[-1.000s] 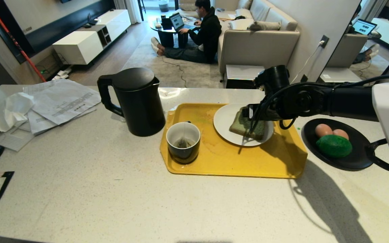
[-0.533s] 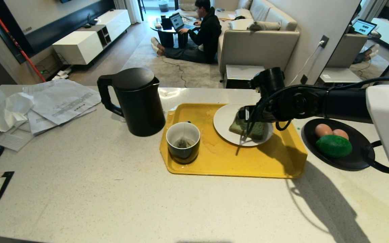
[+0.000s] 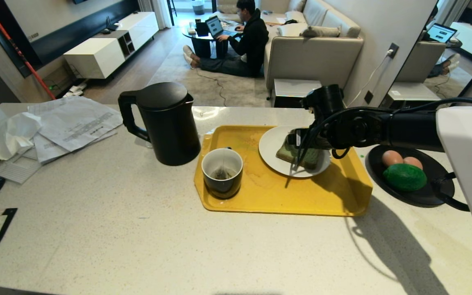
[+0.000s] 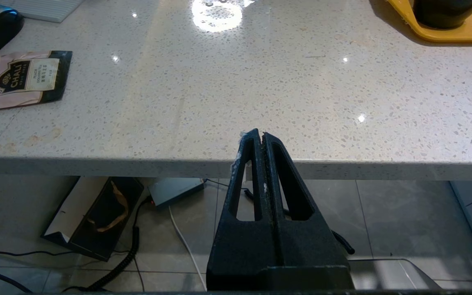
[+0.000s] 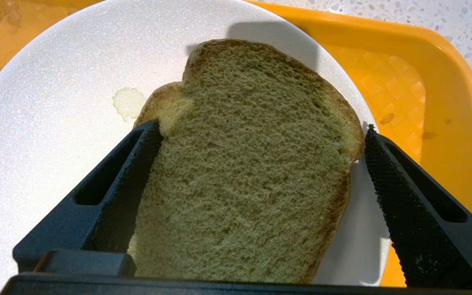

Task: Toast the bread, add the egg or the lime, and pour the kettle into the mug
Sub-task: Pick up the bread slice

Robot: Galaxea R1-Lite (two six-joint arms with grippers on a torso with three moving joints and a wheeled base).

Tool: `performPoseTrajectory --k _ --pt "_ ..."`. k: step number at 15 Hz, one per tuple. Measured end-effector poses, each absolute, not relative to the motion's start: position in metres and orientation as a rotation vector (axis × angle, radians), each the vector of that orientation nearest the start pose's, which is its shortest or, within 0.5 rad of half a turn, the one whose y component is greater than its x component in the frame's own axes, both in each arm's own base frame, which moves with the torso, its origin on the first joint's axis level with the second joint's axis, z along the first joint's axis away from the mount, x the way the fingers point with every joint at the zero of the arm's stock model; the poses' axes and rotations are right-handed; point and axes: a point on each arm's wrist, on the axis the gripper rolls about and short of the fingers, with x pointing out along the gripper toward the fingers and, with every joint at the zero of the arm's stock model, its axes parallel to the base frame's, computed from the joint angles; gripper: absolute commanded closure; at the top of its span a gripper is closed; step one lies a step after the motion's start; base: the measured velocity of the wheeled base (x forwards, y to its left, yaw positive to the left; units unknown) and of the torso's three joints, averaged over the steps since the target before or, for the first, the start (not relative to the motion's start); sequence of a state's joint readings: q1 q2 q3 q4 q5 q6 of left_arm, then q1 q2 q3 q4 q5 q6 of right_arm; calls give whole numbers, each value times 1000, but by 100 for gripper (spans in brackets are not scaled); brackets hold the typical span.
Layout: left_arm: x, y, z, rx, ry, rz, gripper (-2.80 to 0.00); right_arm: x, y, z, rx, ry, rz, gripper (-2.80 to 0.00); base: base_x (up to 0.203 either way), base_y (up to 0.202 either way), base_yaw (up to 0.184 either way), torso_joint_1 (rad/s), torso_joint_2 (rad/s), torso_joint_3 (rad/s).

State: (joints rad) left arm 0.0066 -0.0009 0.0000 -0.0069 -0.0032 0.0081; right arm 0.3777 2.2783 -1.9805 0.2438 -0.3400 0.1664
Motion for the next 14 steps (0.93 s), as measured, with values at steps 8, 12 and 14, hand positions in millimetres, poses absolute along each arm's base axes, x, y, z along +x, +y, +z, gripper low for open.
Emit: performPoseTrajectory --k 8,12,14 --pt "-23 0 76 8 -7 3 0 440 166 198 -27 506 -9 0 0 0 0 0 0 0" --pt "-23 0 76 8 -7 3 0 438 166 203 -24 499 -8 0 0 0 0 0 0 0" --pt "-23 0 76 8 -7 3 0 437 165 205 -22 494 -9 0 0 0 0 0 0 0"
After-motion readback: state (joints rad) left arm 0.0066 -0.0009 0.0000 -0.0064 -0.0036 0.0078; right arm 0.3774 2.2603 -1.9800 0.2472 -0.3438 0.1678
